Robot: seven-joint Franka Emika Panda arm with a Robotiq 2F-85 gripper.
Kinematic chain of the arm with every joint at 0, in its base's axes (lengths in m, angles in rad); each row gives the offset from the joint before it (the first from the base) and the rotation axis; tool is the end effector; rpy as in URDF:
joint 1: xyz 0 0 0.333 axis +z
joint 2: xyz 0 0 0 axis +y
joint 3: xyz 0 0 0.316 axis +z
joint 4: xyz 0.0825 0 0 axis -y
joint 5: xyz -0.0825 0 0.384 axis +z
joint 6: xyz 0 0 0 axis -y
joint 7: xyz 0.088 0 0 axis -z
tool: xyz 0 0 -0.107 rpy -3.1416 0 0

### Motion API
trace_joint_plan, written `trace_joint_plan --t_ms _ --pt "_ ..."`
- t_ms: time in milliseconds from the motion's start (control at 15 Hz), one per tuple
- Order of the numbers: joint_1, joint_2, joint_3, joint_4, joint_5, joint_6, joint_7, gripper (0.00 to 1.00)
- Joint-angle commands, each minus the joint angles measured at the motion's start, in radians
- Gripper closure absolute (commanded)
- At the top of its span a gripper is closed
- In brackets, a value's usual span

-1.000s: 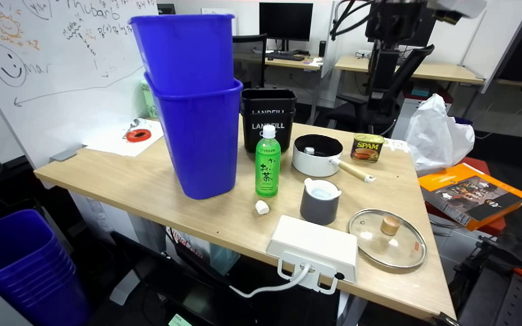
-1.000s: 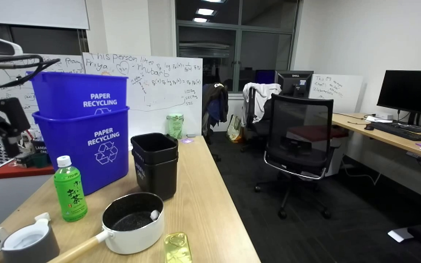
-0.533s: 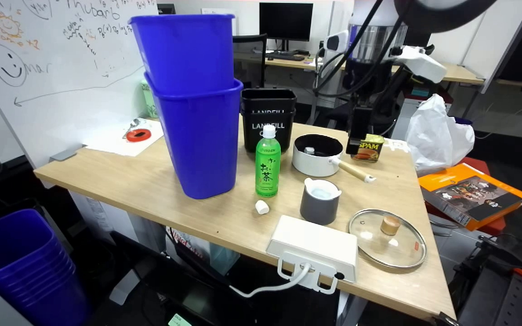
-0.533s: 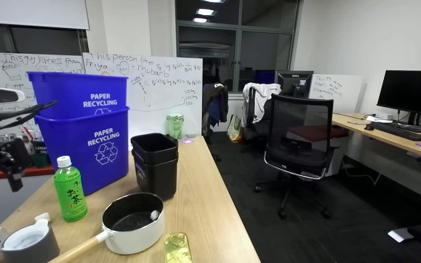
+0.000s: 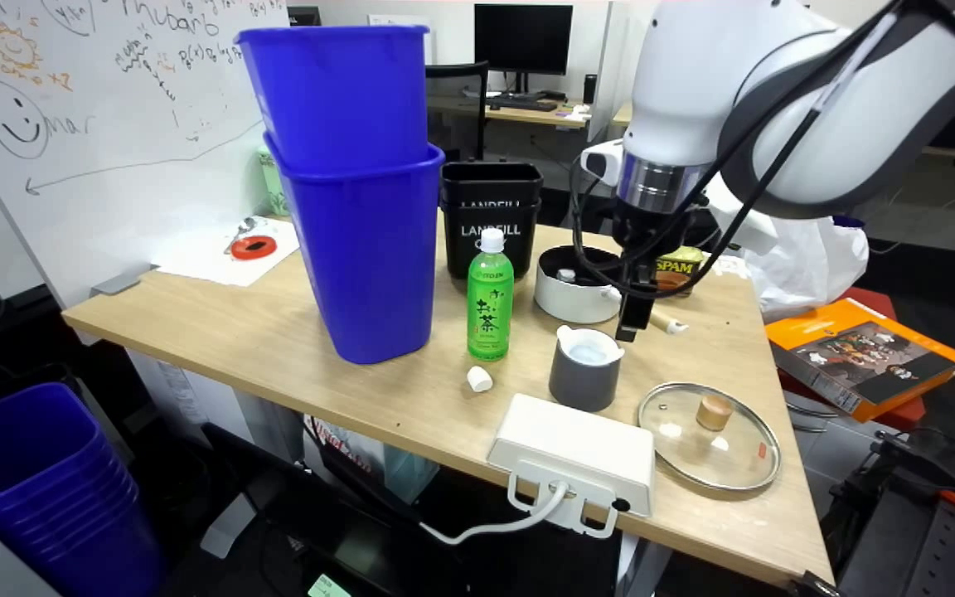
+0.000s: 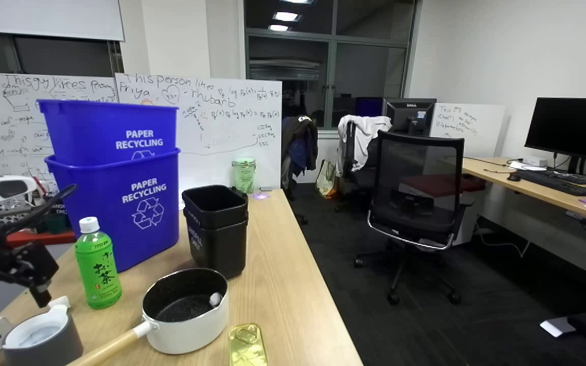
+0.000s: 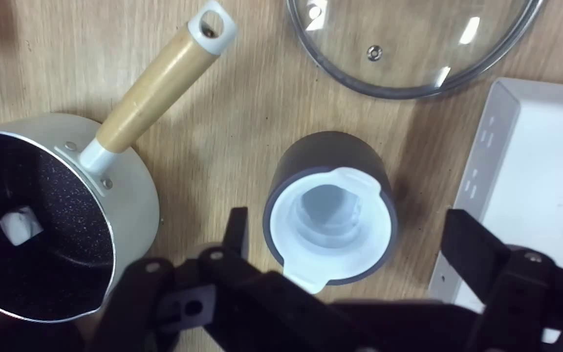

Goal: Pick the bowl and move it to the right on the table

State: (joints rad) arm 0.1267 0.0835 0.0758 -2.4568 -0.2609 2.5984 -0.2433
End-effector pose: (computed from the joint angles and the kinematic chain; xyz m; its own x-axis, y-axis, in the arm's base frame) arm 0.4763 0.1033 0.2691 0.7865 0.6176 0.0083 0.6100 -0.7788 0.1462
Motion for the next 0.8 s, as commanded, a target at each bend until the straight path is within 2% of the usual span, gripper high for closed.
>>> trace_joint_plan --t_ms 0,333,733 --pt "-0.007 0.091 -0.017 0.031 -0.11 0.103 0.09 0.0" --pt "0.003 0.197 -0.089 0.089 -0.231 0.174 0.169 0.0" --pt "0.025 0.263 -0.103 0.123 -0.205 0.219 0.209 0.0"
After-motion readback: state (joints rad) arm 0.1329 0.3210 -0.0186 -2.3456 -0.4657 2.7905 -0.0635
